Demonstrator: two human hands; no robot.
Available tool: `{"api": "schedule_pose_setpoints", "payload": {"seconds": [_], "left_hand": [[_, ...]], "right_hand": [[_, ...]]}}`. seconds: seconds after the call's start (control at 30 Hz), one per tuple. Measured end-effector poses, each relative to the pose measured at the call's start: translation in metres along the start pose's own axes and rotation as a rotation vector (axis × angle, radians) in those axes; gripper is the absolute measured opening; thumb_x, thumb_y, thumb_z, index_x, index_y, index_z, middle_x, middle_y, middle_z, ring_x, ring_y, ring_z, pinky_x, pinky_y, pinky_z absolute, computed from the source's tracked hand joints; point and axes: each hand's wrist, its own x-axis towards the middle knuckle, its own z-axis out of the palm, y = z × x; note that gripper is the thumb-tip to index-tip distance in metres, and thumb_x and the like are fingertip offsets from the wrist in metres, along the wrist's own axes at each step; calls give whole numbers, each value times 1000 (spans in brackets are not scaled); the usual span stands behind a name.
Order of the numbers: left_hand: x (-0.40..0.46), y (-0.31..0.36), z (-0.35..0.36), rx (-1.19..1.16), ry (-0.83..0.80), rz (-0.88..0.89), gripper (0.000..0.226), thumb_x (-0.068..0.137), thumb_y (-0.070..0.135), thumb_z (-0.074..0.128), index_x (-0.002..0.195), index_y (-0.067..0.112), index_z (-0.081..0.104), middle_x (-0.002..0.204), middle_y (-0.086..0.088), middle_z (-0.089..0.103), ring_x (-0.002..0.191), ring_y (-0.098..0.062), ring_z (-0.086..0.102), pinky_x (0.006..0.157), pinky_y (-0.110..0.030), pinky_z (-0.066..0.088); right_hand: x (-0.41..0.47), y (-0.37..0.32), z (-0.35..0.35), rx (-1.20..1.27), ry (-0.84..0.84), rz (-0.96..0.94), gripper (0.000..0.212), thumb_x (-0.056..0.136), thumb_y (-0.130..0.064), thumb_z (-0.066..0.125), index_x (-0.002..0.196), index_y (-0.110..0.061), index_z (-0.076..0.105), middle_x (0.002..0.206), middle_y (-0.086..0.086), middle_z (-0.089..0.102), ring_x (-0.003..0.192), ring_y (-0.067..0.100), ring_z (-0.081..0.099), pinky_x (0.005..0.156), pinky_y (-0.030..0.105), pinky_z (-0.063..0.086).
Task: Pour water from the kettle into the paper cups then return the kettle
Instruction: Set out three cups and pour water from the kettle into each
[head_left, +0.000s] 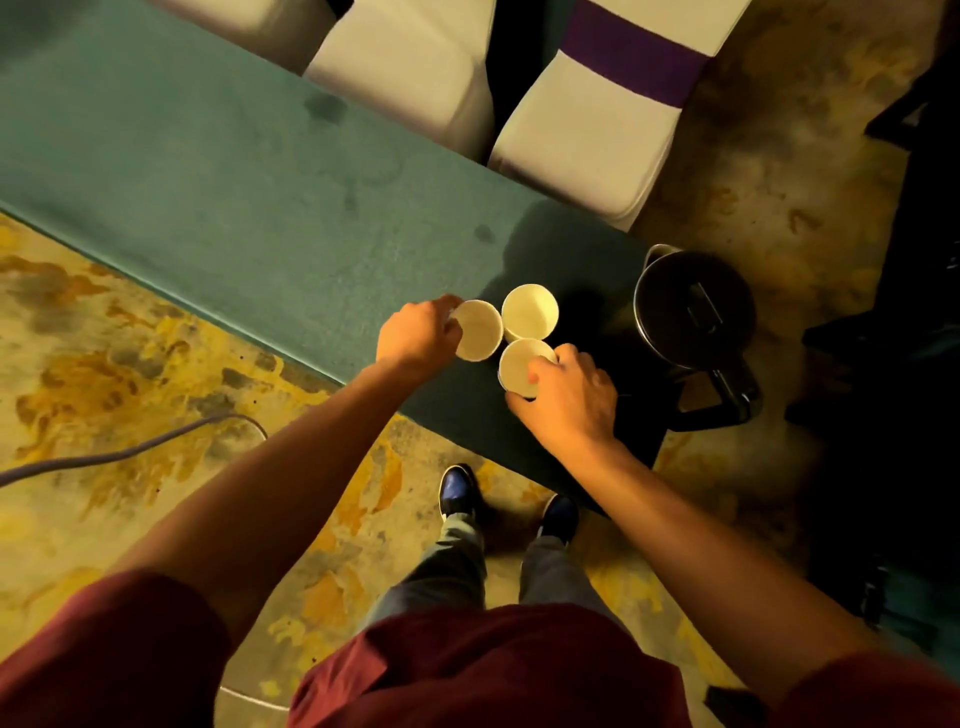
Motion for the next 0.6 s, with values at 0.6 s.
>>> {"api": "schedule_pose_setpoints", "payload": {"seconds": [0.6], "left_hand": [[-39,-23,-7,-122,178,57,39,99,52,45,124,24,53,65,-3,69,63,-27,69,60,-42,56]], "right_hand": [[-87,85,-50,551,544,-54,21,90,-26,70,102,-9,74,113,9,69,102,27,68,76,47,58]]}}
